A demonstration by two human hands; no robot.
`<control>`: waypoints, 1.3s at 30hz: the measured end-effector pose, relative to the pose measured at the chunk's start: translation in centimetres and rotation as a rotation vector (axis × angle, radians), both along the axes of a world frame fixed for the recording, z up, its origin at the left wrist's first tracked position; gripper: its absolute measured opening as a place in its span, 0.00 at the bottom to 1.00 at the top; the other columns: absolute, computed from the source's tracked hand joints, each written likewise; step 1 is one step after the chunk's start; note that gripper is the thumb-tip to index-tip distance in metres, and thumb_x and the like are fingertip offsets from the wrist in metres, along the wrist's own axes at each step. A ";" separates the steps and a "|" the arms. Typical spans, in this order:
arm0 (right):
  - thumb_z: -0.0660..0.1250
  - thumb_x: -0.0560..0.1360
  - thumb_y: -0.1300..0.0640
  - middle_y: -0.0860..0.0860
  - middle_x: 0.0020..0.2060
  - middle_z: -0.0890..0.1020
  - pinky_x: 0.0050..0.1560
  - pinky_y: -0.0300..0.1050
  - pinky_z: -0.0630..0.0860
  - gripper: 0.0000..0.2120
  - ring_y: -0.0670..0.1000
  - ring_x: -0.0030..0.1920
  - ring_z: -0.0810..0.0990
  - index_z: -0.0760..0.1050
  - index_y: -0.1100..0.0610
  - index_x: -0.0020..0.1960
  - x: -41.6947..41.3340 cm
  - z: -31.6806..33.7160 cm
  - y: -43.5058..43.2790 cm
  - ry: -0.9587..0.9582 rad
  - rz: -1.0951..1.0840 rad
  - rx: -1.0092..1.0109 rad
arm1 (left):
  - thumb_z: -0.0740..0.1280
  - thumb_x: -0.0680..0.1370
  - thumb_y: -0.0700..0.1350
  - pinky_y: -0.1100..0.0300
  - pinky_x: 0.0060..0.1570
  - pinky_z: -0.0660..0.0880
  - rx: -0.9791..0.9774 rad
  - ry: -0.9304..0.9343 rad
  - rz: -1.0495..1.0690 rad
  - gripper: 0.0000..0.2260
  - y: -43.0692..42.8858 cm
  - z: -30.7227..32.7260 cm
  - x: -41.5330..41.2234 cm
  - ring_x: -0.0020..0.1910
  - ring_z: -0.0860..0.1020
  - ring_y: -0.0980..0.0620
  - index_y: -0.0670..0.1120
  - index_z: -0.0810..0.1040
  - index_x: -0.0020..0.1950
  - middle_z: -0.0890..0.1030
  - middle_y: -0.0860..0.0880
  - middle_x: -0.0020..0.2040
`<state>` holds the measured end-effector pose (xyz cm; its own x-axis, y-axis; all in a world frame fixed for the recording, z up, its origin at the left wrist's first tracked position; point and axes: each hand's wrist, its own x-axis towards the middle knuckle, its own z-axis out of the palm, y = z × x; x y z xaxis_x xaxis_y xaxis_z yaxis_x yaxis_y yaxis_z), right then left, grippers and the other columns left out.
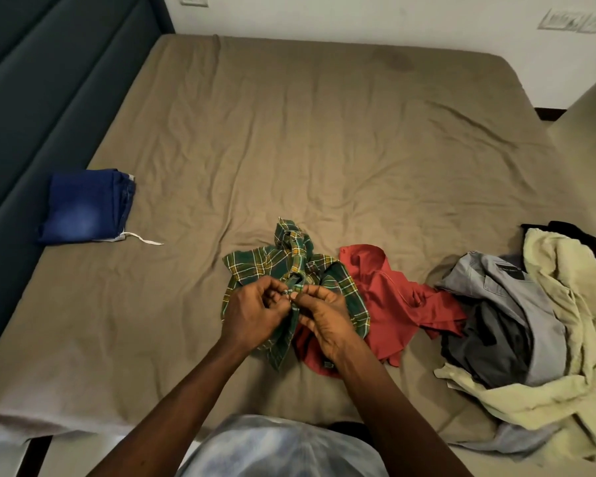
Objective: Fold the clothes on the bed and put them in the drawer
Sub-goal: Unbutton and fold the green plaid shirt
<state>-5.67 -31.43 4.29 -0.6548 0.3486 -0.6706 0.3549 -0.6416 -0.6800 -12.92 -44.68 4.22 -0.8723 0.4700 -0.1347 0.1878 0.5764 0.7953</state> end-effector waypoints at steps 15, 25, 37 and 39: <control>0.68 0.79 0.67 0.57 0.40 0.86 0.42 0.47 0.84 0.03 0.52 0.38 0.85 0.81 0.63 0.48 0.8 1.4 0.4 0.089 -0.126 -0.141 | 0.69 0.76 0.47 0.61 0.43 0.78 0.077 0.301 -0.194 0.10 0.1 0.6 -1.8 0.43 0.80 0.57 0.49 0.86 0.55 0.83 0.55 0.47; 0.72 0.76 0.68 0.54 0.36 0.84 0.31 0.36 0.74 0.02 0.46 0.33 0.78 0.83 0.63 0.47 0.8 1.3 0.7 -0.006 -0.008 0.287 | 0.78 0.74 0.41 0.58 0.45 0.82 0.150 0.155 -0.228 0.09 0.7 0.5 -1.7 0.45 0.83 0.60 0.50 0.87 0.53 0.85 0.56 0.47; 0.71 0.77 0.69 0.51 0.37 0.85 0.39 0.43 0.78 0.08 0.45 0.36 0.82 0.82 0.58 0.45 1.1 1.6 1.1 0.013 -0.025 0.192 | 0.80 0.71 0.38 0.55 0.40 0.81 0.165 -0.108 -0.160 0.10 1.5 1.1 -2.0 0.37 0.81 0.54 0.49 0.82 0.45 0.84 0.51 0.38; 0.71 0.77 0.69 0.51 0.38 0.86 0.39 0.43 0.79 0.07 0.45 0.37 0.83 0.83 0.58 0.45 1.2 1.6 1.2 0.027 -0.023 0.212 | 0.79 0.72 0.39 0.54 0.40 0.81 0.137 -0.089 -0.170 0.11 1.6 1.2 -2.0 0.37 0.81 0.53 0.51 0.81 0.45 0.83 0.52 0.38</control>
<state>-4.43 -30.22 5.85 -0.6616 0.4954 -0.5629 0.3215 -0.4907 -0.8098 -14.92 -43.05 5.43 -0.7668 0.6281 -0.1326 0.1981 0.4281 0.8818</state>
